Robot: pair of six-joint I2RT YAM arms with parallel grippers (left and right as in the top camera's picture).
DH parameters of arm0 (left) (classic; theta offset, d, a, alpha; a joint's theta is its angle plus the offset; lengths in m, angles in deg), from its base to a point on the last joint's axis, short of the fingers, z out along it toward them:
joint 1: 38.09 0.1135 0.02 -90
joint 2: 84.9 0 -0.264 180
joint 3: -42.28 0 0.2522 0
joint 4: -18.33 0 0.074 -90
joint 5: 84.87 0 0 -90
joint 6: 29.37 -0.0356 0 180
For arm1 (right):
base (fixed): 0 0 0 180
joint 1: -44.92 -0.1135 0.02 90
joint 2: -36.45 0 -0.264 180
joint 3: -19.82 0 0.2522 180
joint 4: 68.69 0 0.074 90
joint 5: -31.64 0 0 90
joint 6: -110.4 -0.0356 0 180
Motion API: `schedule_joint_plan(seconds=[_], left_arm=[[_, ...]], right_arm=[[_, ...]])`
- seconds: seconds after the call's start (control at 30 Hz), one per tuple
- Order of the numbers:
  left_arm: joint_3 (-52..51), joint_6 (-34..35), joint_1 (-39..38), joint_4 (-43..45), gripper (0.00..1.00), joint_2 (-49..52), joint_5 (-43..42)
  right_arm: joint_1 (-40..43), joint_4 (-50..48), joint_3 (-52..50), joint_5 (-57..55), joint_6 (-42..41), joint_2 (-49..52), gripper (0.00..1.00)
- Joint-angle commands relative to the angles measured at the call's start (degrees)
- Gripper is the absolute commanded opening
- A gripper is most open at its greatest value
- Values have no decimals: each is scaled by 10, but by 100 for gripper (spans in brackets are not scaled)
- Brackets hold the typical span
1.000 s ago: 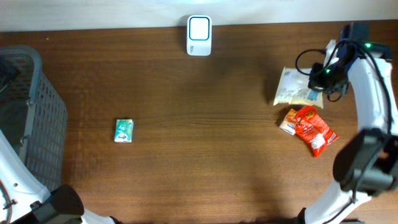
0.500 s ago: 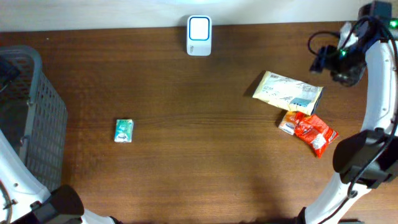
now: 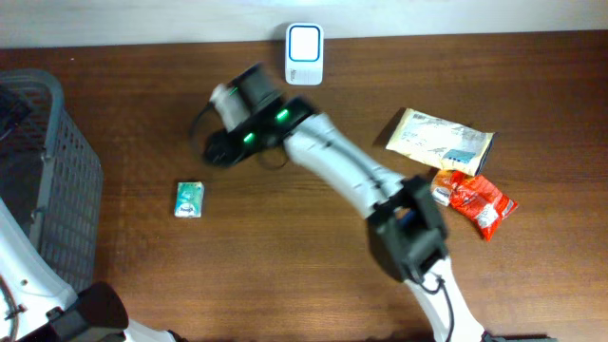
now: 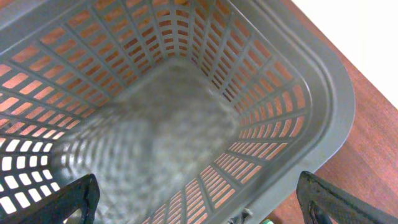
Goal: Scan the item barcode
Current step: 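Move the right gripper to the green tissue pack and grasp it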
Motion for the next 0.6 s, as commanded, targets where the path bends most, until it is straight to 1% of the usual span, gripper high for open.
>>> schedule_joint_plan(seconds=[0.0, 0.1, 0.13, 0.17, 0.23, 0.3, 0.37, 0.47, 0.57], left_arm=[[6, 6, 1, 0, 99, -1, 0], [6, 6, 1, 0, 99, -1, 0], [6, 6, 1, 0, 99, -1, 0], [6, 6, 1, 0, 99, -1, 0], [6, 6, 1, 0, 99, -1, 0], [6, 6, 1, 0, 99, -1, 0], [6, 6, 1, 0, 99, -1, 0], [6, 6, 1, 0, 99, -1, 0], [6, 6, 1, 0, 99, -1, 0]], right_arm=[[-65, -18, -2, -96, -55, 44, 57], [-99, -20, -2, -144, -71, 70, 46], [-103, -22, -2, -148, -76, 76, 45], [-105, -22, -2, -149, -86, 85, 40], [-102, -22, -2, -146, -94, 87, 36], [-102, -23, -2, -146, -108, 95, 34], [-101, -26, -2, -139, -102, 98, 34], [-101, -44, -2, -95, -39, 101, 34], [-101, -48, -2, -84, -25, 104, 34]])
